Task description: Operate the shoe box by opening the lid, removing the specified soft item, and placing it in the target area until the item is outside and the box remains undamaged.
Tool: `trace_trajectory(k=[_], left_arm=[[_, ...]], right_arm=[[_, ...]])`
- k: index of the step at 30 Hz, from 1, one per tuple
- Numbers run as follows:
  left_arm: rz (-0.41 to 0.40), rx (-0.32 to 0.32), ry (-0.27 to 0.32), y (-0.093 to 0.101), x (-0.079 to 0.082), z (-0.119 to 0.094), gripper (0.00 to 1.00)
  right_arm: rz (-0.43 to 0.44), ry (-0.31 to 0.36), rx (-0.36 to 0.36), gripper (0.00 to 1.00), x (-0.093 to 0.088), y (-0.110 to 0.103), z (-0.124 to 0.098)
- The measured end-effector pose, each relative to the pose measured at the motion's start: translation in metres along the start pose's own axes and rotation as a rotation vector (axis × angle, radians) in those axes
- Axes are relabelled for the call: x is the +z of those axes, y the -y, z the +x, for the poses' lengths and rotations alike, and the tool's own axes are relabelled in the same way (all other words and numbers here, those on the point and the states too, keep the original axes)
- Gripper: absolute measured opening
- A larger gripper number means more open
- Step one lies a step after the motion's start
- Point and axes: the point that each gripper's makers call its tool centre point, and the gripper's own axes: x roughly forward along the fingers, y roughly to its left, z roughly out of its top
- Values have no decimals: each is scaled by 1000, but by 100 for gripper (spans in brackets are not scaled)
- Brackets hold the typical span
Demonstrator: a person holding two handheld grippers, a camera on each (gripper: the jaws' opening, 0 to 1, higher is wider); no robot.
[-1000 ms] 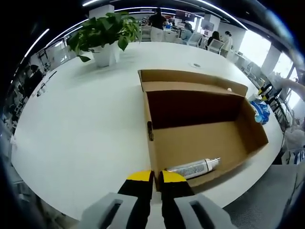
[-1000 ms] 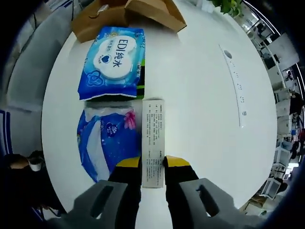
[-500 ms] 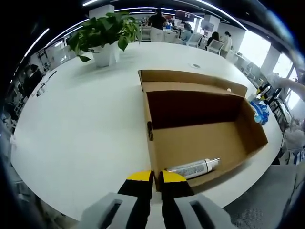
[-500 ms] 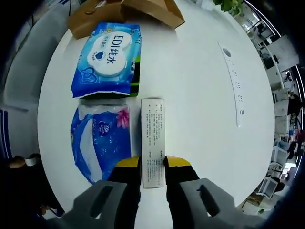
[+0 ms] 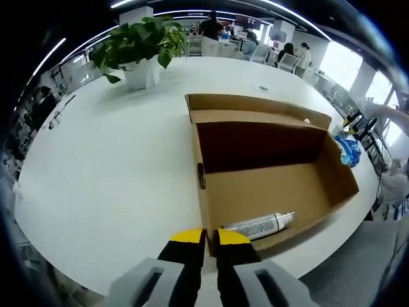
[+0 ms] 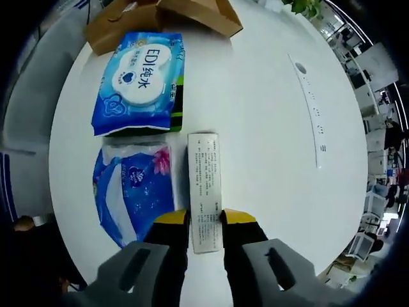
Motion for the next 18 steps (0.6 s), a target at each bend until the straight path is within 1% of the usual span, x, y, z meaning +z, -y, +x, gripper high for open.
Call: trace_trajectory(k=[3, 7, 11, 15, 18], left_arm=[[5, 0, -9, 0, 0, 0, 6], [10, -4, -11, 0, 0, 0, 6], [18, -1, -6, 0, 2, 0, 8], [34, -6, 8, 0, 6, -3, 10], [52, -8, 27, 0, 12, -7, 14]], right_arm=[[1, 2, -5, 22, 0, 0, 0], [0, 10, -28, 23, -1, 3, -3], [20, 19, -54, 30, -1, 5, -9], [42, 27, -82, 32, 0, 3, -18], [65, 35, -98, 37, 1, 0, -25]])
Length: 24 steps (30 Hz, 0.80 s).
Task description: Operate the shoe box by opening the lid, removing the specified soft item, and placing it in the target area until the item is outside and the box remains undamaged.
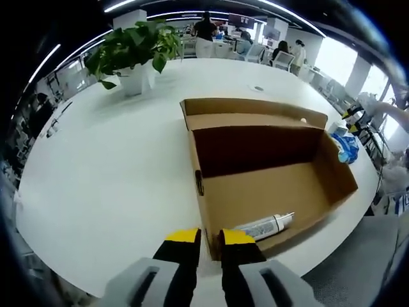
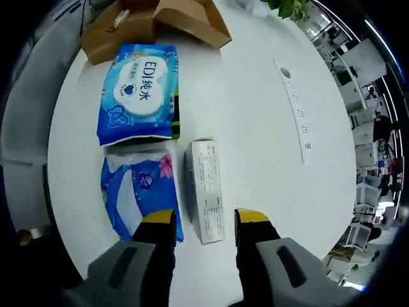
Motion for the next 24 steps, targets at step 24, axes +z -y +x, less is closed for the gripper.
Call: trace_trajectory(k=[24], left_arm=[[333, -205, 81, 37, 56, -17, 33]], right_arm=[[339, 164, -109, 72, 19, -63, -68]])
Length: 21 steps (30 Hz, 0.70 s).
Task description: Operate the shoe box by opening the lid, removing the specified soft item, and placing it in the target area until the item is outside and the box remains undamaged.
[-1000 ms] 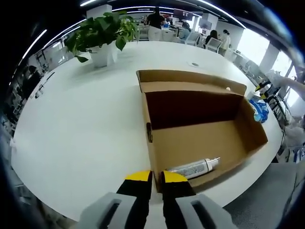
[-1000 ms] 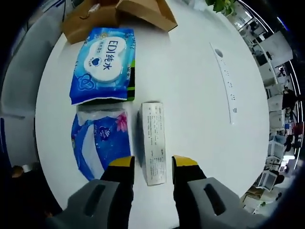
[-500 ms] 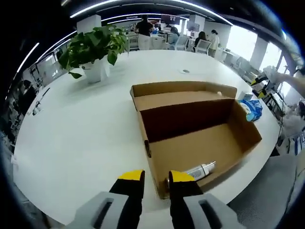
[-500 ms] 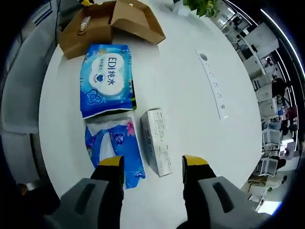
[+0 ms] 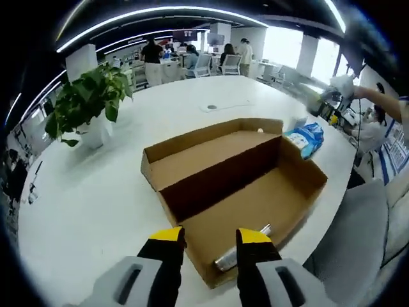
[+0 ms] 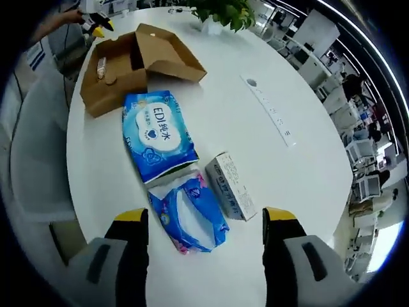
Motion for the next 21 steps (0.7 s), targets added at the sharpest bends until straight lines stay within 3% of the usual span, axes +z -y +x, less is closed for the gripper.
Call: trace_trajectory(k=[9, 21], left_arm=[[163, -90, -44, 12, 13, 12, 41], [343, -197, -149, 24, 6, 30, 51]], right_arm=[[99, 127, -40, 85, 16, -29, -23], [224, 263, -88, 96, 22, -64, -43]])
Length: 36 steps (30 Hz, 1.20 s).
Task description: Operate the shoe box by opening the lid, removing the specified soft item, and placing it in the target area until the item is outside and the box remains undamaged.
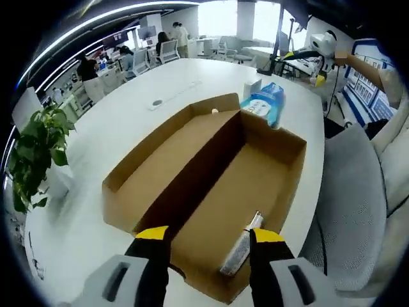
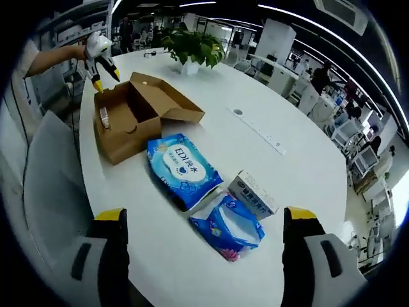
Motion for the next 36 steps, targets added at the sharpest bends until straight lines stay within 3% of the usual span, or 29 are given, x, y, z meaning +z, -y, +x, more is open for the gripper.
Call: trace_trajectory(k=[5, 14, 18, 28, 36], left_arm=[[65, -44, -31, 3, 1, 7, 54], [227, -148, -143, 13, -9, 25, 59], [263, -205, -184, 20, -15, 31, 60], [357, -263, -296, 22, -34, 47, 63], [434, -323, -364, 23, -43, 60, 63]], right_arm=[[52, 29, -10, 96, -3, -12, -3], [103, 54, -1, 96, -11, -40, -3], [132, 64, 4, 96, -14, -49, -5], [180, 95, 21, 96, -17, -67, -10], [205, 83, 31, 96, -25, -75, -8]])
